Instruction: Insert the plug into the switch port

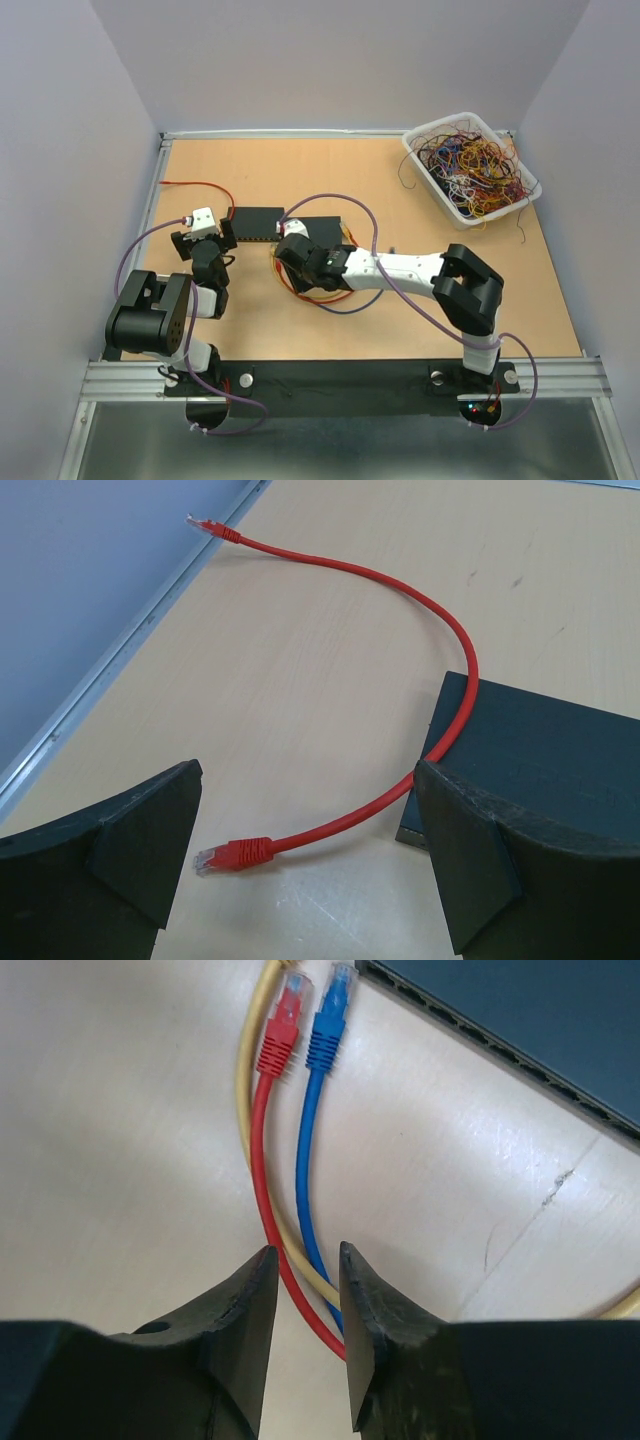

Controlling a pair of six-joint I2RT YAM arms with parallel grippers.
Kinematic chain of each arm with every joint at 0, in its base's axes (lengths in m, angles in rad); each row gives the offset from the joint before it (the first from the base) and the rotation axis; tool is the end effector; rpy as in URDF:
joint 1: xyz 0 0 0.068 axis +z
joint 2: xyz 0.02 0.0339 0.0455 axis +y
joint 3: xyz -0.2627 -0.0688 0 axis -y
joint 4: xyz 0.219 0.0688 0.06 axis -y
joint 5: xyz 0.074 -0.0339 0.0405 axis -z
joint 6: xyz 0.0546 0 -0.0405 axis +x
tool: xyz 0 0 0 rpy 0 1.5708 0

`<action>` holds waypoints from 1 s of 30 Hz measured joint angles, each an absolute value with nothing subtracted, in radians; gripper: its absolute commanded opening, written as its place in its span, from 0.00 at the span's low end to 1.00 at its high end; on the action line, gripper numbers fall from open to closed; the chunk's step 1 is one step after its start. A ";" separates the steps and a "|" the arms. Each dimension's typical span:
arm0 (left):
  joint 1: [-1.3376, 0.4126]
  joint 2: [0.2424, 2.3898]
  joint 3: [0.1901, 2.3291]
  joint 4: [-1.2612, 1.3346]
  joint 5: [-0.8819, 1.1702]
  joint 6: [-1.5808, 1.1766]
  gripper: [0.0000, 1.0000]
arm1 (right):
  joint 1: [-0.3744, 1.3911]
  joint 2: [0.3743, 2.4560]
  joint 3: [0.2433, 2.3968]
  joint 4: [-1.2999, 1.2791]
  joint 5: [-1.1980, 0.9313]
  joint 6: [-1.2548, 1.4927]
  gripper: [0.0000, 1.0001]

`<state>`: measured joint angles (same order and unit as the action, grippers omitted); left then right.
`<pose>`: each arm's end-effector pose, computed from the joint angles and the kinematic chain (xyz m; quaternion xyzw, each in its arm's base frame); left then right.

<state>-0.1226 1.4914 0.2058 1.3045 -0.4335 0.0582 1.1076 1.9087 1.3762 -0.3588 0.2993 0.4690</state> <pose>0.2429 -0.0068 0.1844 -0.0911 0.6951 0.1281 0.7015 0.1956 0.3556 0.2037 -0.2455 0.9008 0.1346 0.3320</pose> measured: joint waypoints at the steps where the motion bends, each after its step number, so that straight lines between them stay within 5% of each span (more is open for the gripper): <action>1: -0.123 1.491 0.206 1.304 -0.434 0.058 0.99 | 1.108 1.909 1.373 -0.364 0.299 0.469 0.37; 30: -0.123 1.491 0.206 1.304 -0.434 0.058 0.99 | 1.056 2.193 1.665 -0.350 0.287 0.389 0.31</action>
<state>-0.1226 1.4914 0.2058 1.3045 -0.4335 0.0582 1.0561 2.1925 1.6653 -0.3504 0.2874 0.3885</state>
